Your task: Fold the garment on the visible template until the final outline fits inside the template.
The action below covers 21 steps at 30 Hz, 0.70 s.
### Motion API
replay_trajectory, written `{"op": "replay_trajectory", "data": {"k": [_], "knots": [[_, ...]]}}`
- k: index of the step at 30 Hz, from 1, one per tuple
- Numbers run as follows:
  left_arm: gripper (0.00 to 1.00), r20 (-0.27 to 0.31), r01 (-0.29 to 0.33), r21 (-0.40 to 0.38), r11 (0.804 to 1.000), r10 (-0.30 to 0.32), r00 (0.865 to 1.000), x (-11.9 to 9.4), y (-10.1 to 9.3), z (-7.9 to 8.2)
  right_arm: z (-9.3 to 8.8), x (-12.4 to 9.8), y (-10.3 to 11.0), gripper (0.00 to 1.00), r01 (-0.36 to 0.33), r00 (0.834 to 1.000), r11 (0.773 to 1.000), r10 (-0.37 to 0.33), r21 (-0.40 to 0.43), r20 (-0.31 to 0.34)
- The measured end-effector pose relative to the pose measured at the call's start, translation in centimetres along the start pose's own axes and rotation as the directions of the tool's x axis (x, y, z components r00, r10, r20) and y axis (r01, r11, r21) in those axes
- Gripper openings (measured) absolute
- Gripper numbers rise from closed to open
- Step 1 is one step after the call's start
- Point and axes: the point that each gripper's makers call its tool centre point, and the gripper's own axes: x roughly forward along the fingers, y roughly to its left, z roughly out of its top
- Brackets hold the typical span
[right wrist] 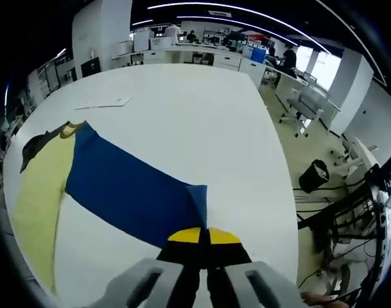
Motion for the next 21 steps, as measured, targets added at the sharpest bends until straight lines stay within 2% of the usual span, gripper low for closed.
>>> {"op": "replay_trajectory", "data": {"k": [3, 7, 10, 21], "knots": [[0.99, 0.007, 0.002, -0.001, 1.0, -0.002, 1.0, -0.1, -0.2, 0.2, 0.4, -0.2, 0.5, 0.0, -0.023, 1.0, 0.999, 0.023, 0.032, 0.005], [0.99, 0.009, 0.004, 0.001, 1.0, -0.004, 1.0, -0.2, -0.3, 0.3, 1.8, -0.5, 2.5, 0.0, -0.096, 0.995, 0.991, 0.092, 0.096, 0.036], [0.99, 0.01, 0.004, -0.001, 1.0, -0.004, 1.0, -0.3, -0.3, 0.4, 2.6, -0.6, 3.5, 0.0, -0.117, 0.993, 0.988, 0.113, 0.105, 0.042], [0.99, 0.001, -0.032, 0.008, 0.999, 0.032, 0.999, -0.9, 0.6, 0.1, 5.3, 0.2, 7.7, 0.0, -0.171, 0.984, 0.985, 0.171, 0.006, 0.042]]}}
